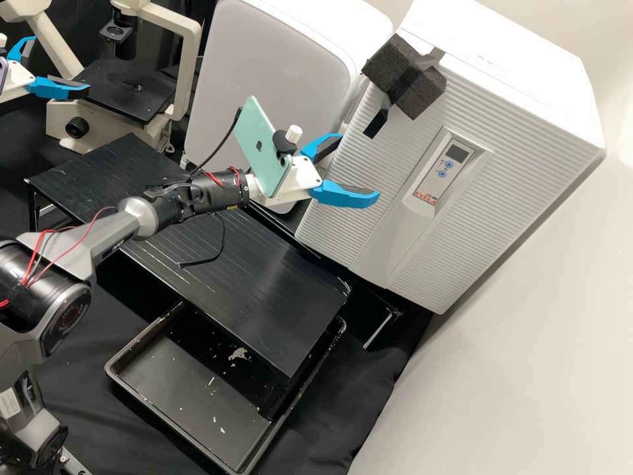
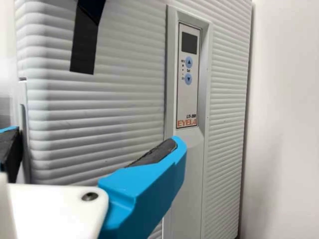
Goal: Open the incubator door
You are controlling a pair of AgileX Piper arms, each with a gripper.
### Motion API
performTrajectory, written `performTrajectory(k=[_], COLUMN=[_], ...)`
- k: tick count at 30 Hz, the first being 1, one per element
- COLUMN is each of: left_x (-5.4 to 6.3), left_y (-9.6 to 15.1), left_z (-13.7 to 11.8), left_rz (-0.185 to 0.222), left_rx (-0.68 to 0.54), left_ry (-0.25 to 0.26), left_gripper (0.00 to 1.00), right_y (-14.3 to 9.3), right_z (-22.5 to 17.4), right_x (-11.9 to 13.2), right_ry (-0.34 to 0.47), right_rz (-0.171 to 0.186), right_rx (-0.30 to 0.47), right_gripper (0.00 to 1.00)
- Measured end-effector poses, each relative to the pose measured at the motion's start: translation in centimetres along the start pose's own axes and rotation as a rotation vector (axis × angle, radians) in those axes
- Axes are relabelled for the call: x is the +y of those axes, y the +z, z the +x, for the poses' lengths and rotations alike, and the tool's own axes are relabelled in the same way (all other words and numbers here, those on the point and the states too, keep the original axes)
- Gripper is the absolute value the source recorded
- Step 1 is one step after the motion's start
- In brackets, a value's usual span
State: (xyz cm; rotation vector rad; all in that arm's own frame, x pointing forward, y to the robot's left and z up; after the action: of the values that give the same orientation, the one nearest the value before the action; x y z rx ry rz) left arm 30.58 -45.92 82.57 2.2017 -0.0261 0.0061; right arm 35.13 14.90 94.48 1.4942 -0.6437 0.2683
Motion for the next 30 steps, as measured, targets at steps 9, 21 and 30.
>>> performTrajectory(k=[9,21,30], left_x=[0.00,0.00,0.00], left_y=[0.00,0.00,0.00], left_z=[0.00,0.00,0.00], left_rz=[0.000,0.000,0.000], left_rx=[0.000,0.000,0.000], left_ry=[0.000,0.000,0.000], left_gripper=[1.00,1.00,1.00], right_y=[-0.11,-0.20,-0.33], right_z=[-0.08,-0.09,-0.10], right_x=[-0.17,-0.43,-0.55], right_ry=[-0.013,-0.041,-0.055], right_rz=[0.001,-0.003,-0.014], right_rx=[0.005,0.014,0.029], right_gripper=[0.00,0.00,0.00])
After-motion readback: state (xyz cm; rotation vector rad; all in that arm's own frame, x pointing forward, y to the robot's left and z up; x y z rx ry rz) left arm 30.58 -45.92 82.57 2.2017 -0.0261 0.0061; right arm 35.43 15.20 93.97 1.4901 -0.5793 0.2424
